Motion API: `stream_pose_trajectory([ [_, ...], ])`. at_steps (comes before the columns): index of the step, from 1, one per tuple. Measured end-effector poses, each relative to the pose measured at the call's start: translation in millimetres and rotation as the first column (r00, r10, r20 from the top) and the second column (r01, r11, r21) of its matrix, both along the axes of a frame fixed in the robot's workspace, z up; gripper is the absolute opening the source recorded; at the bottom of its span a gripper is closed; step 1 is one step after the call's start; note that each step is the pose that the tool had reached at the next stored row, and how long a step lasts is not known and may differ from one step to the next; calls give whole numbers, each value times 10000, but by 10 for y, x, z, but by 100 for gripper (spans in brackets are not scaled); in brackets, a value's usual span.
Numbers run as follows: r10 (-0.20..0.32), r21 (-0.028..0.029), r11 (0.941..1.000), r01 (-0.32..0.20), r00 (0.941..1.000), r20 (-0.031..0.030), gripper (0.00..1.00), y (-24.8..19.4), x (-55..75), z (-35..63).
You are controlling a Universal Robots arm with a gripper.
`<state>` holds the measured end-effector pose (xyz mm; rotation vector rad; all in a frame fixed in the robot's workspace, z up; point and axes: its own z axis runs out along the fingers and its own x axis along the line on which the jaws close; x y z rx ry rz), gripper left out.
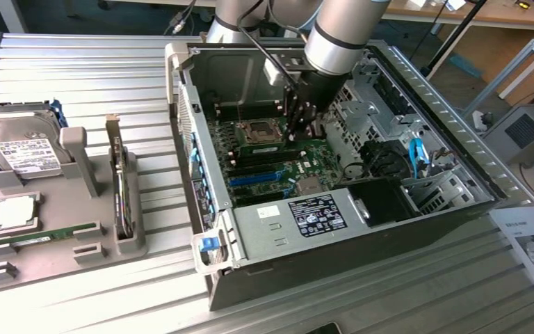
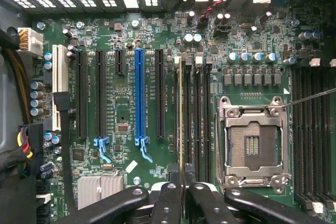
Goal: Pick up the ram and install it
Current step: 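Insert the ram into the slot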
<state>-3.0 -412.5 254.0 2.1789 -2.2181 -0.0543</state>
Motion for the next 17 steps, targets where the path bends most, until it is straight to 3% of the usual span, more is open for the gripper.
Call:
stream_pose_trajectory([
  [17, 0, 3, 10000, 0, 10000, 1, 12, 1, 9, -45],
])
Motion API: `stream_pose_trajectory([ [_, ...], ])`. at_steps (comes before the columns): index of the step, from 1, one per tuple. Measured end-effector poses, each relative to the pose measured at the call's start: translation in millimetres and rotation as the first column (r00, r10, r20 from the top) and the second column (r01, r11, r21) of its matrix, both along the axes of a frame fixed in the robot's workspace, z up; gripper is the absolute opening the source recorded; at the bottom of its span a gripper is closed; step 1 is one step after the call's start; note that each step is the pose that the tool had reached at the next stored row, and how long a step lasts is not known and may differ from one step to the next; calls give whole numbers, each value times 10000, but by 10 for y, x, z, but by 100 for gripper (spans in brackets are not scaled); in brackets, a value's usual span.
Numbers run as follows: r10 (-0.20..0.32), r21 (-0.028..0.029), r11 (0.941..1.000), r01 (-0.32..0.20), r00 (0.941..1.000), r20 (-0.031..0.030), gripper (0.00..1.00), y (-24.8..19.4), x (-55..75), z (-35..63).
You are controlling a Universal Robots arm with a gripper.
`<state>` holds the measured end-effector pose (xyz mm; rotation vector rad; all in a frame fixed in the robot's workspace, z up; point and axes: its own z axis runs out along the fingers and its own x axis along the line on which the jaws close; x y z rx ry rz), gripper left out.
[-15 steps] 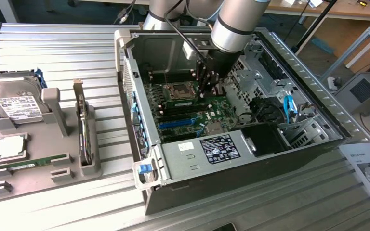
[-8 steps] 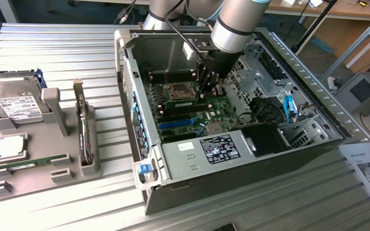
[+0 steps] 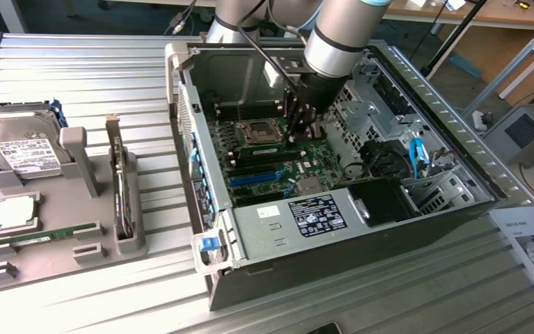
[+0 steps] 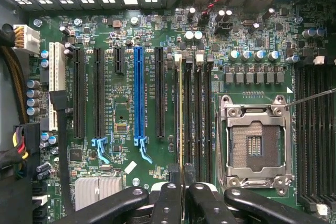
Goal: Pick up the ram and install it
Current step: 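Insert the ram into the slot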
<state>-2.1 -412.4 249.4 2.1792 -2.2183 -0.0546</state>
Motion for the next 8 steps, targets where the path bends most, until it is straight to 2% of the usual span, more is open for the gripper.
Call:
stream_pose_trajectory([
  [8, 0, 5, 10000, 0, 10000, -2, 12, -1, 0, -50],
])
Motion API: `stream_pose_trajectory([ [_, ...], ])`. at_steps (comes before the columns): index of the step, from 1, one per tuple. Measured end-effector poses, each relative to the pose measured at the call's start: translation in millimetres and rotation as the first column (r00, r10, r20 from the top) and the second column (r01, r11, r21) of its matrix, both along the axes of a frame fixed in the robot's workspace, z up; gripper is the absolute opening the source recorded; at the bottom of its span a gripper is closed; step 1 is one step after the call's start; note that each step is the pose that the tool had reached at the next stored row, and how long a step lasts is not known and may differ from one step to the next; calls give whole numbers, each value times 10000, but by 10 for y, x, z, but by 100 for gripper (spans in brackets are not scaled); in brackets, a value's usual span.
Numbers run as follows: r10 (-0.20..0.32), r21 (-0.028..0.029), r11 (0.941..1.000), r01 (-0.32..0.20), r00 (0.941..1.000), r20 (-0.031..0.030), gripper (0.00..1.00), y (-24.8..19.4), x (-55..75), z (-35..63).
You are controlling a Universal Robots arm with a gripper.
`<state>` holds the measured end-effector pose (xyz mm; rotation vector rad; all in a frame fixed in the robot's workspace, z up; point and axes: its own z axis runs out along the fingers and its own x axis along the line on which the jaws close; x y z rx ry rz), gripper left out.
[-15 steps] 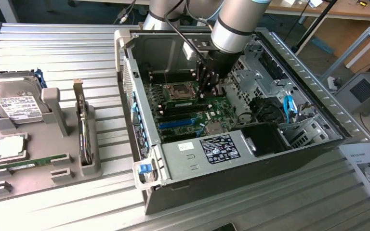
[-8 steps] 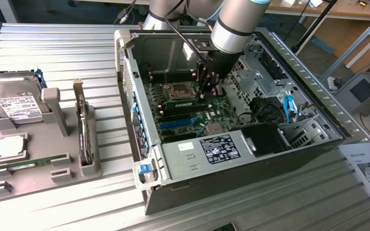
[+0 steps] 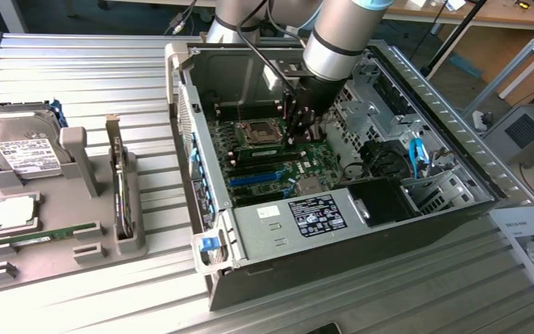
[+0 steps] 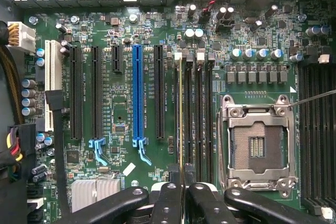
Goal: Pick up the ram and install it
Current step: 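Insert the ram into the slot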
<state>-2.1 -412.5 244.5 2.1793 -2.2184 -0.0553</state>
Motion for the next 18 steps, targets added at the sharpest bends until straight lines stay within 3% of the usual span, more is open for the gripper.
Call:
stream_pose_trajectory([
  [18, 0, 5, 10000, 0, 10000, 0, 12, 11, 0, -27],
])
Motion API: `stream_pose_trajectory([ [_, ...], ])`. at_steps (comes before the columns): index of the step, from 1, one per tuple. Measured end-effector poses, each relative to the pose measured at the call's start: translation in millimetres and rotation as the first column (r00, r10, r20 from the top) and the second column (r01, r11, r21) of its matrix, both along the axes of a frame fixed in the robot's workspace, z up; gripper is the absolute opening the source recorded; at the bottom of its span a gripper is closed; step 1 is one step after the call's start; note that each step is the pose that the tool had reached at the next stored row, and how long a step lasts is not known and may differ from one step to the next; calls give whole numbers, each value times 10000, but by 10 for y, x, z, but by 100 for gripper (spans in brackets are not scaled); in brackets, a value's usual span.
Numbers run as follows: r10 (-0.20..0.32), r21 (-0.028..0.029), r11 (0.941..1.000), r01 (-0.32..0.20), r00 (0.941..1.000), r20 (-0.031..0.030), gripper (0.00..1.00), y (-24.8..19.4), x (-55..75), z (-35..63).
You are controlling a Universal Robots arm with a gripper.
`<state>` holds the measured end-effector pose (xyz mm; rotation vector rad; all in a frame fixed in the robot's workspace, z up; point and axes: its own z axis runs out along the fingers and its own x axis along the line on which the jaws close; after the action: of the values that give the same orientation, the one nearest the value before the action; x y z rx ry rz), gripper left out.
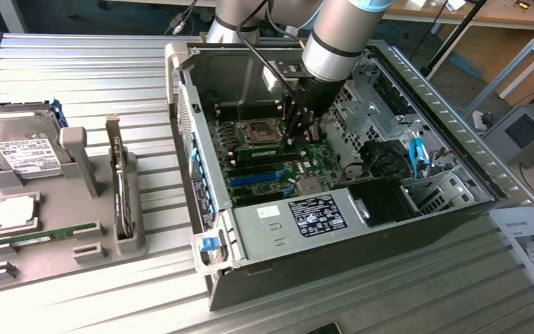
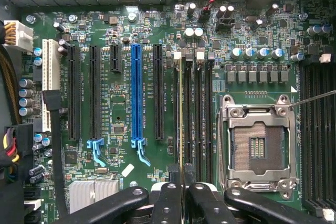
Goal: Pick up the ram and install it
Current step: 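Insert the ram into the slot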
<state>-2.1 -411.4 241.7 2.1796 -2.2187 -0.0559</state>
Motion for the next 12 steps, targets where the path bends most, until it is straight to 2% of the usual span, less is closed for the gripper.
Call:
stream_pose_trajectory([
  [12, 0, 2, 10000, 0, 10000, 1, 12, 5, 0, -23],
])
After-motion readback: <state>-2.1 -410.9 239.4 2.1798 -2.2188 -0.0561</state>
